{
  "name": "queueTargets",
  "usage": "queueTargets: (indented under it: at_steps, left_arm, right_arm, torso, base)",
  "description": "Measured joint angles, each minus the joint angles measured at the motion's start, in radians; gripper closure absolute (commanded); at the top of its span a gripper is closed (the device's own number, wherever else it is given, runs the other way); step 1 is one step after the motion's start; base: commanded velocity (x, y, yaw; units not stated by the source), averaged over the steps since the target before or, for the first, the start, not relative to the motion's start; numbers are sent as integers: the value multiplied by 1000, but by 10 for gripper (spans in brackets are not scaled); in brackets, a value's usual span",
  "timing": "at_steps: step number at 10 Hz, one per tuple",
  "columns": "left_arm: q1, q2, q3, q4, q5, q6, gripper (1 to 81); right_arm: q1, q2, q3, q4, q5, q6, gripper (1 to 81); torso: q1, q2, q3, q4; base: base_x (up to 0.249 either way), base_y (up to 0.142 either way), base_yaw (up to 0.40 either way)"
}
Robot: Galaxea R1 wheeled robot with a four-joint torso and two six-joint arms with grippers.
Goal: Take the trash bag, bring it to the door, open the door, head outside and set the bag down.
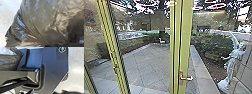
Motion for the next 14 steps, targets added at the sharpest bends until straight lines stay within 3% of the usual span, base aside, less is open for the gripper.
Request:
queueTargets:
  at_steps: [10, 13, 14]
  left_arm:
    - [-1, -3, 4, -2, 5, -4, 811]
    - [-1, -13, 17, -2, 19, -4, 811]
    - [-1, -24, 34, -2, 19, -4, 811]
  right_arm:
    - [-9, -6, 10, 1, 11, 0, 10]
    - [-11, -55, 110, 0, 28, -1, 10]
    - [-11, -99, 194, 0, 27, 0, 10]
  torso:
    - [0, 0, 0, 0]
    - [0, 0, 0, 0]
    - [0, 0, 0, 0]
  base:
    - [0, 0, 0]
    - [0, 0, 0]
    - [0, 0, 0]
